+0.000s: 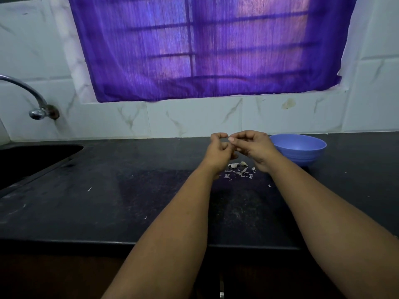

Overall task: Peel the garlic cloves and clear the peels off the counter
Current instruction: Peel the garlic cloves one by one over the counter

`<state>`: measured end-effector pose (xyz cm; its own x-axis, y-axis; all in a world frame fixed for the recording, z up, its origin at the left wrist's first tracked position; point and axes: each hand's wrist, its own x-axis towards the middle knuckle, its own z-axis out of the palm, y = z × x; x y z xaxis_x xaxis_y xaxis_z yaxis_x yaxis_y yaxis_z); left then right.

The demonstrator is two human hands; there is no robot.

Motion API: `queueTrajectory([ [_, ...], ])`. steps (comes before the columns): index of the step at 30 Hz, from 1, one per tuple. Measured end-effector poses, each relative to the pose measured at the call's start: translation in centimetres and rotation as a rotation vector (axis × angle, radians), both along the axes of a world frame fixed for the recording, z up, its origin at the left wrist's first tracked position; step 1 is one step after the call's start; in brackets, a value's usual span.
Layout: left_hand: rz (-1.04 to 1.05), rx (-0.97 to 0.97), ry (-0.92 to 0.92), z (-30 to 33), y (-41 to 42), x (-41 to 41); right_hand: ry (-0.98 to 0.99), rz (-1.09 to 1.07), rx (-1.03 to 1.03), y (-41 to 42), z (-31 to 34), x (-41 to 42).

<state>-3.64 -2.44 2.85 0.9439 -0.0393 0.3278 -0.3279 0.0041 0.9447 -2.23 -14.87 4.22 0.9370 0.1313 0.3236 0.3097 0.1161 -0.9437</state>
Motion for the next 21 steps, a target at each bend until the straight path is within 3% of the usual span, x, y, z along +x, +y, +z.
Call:
queueTrajectory([
  [5, -0.197, -0.136, 0.026, 0.3, 0.0, -0.3, 0.099, 0.108, 0.096, -1.0, 0.8, -0.7],
  [9, -0.206, -0.168, 0.051, 0.3, 0.2, -0.4, 0.099, 0.081, 0.059, -0.9, 0.6, -0.3],
  [13, -0.16, -0.141, 0.053, -0.1, 0.2, -0.2, -0.025, -0.06, -0.14, -0.9, 0.3, 0.2],
  [17, -0.045, -0.054, 0.045, -0.3, -0.1, 0.1, -0.234, -0.267, -0.489, -0.6, 0.0, 0.4],
  [21, 0.009, 0.062, 0.028, -0.4, -0.3, 0.2, -0.346, -0.329, -0.533, -0.5, 0.2, -0.1],
])
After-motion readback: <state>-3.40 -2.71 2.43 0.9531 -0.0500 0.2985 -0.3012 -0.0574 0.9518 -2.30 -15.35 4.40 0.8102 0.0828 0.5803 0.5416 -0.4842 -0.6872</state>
